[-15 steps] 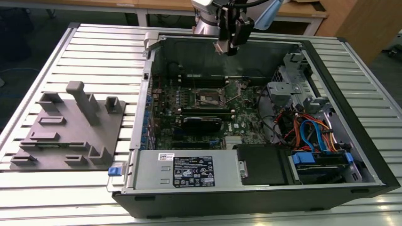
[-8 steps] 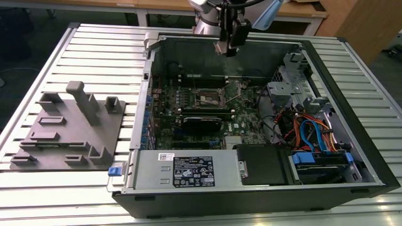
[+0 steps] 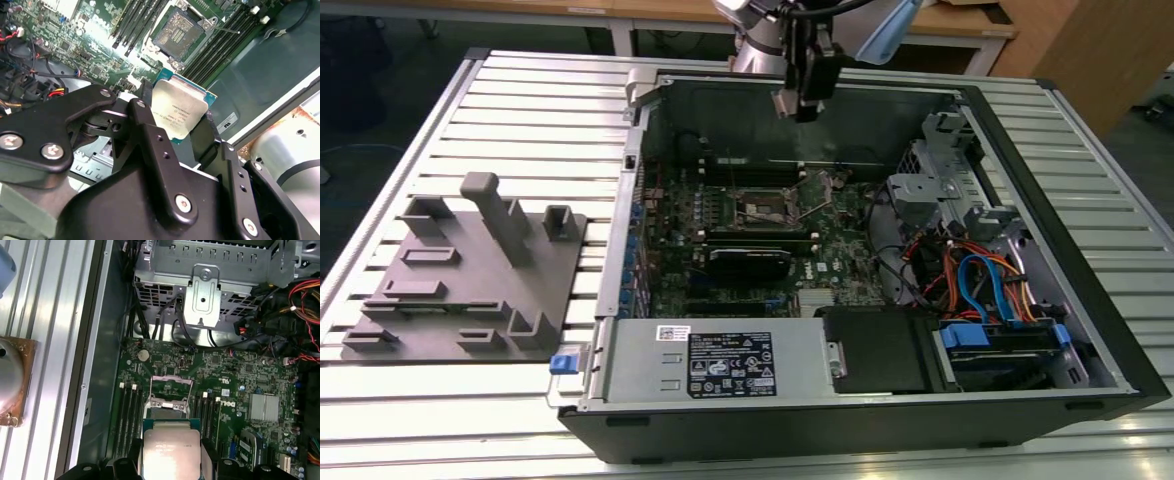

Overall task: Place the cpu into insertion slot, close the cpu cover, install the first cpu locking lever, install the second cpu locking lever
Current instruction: 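Place the cpu into insertion slot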

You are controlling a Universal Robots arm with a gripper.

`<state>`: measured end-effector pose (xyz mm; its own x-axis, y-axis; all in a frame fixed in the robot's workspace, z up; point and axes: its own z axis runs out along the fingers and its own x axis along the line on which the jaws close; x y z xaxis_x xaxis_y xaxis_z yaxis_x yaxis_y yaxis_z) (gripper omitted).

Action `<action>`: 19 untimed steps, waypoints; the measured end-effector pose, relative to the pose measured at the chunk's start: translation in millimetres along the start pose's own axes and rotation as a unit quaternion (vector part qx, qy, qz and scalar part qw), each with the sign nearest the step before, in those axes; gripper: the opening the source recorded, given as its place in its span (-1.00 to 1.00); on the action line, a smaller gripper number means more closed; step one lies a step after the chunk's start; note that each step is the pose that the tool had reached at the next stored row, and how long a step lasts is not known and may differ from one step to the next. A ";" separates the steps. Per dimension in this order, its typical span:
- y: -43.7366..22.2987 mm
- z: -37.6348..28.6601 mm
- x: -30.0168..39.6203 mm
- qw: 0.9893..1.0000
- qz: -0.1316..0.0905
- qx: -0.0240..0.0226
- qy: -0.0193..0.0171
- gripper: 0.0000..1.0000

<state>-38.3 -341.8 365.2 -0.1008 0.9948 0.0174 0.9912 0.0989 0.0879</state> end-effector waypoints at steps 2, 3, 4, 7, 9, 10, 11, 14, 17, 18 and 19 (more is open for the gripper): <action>-0.5 0.4 0.0 1.000 0.003 0.000 0.000 0.08; -0.5 0.5 0.0 1.000 0.004 0.000 0.000 0.08; -0.6 0.6 0.0 1.000 0.004 0.000 0.000 0.08; -0.6 0.7 0.0 1.000 0.004 0.000 0.000 0.08; -0.6 0.6 0.0 1.000 0.004 0.000 0.000 0.08; -0.6 0.6 0.0 1.000 0.004 0.000 0.000 0.08; -0.6 0.7 0.0 1.000 0.004 0.000 0.000 0.08; -0.6 0.6 0.0 1.000 0.004 0.000 0.000 0.08; -0.6 0.7 0.0 1.000 0.004 0.000 0.000 0.08; -0.6 0.8 0.1 1.000 0.004 0.000 0.000 0.08; -0.6 0.9 0.1 1.000 0.004 0.000 0.000 0.08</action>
<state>-38.9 -341.8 364.2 -0.0921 0.9956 0.0174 0.9920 0.0903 0.0877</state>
